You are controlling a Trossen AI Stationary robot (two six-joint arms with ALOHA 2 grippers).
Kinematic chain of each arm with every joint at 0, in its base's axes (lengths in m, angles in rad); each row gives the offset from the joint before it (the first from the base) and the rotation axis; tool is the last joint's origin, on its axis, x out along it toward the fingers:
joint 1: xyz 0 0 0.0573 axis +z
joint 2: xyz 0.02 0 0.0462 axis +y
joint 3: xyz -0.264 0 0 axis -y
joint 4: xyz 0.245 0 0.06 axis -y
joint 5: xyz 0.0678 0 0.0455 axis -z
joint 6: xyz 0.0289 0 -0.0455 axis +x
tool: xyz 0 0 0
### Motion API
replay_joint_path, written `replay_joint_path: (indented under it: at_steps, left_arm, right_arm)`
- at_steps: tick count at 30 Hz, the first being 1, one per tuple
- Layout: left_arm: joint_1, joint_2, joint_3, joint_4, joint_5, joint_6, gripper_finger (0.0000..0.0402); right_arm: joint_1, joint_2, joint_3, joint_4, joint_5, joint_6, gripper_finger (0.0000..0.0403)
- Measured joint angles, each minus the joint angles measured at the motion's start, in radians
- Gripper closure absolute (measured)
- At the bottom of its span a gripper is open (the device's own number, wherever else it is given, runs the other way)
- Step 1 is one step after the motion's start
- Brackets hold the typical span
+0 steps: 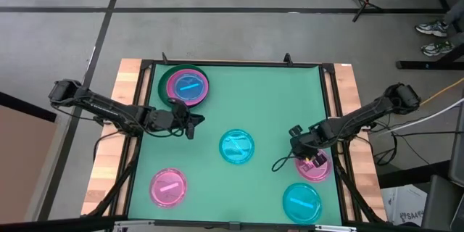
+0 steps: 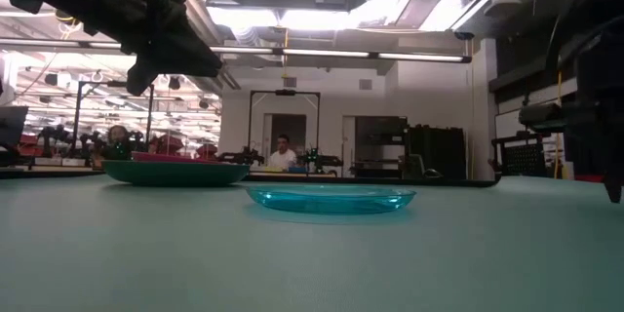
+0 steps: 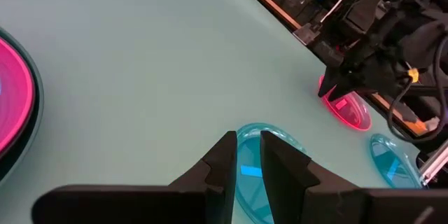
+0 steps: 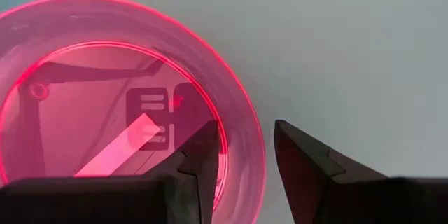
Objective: Stack plastic plates
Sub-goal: Stack the right light pink plate on top of the blue plate
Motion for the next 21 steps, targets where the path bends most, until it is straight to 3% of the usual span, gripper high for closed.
replay_joint_path:
  at_steps: [17, 21]
  left_arm:
    - [0.000, 0.000, 0.000, 0.000, 0.000, 0.000, 0.0344]
    - [0.000, 0.000, 0.000, 0.000, 0.000, 0.000, 0.0344]
  right_arm:
    - [0.000, 0.061, 0.002, 0.009, -0.055, -0.001, 0.0275]
    - [0.000, 0.062, 0.002, 0.009, -0.062, -0.001, 0.0293]
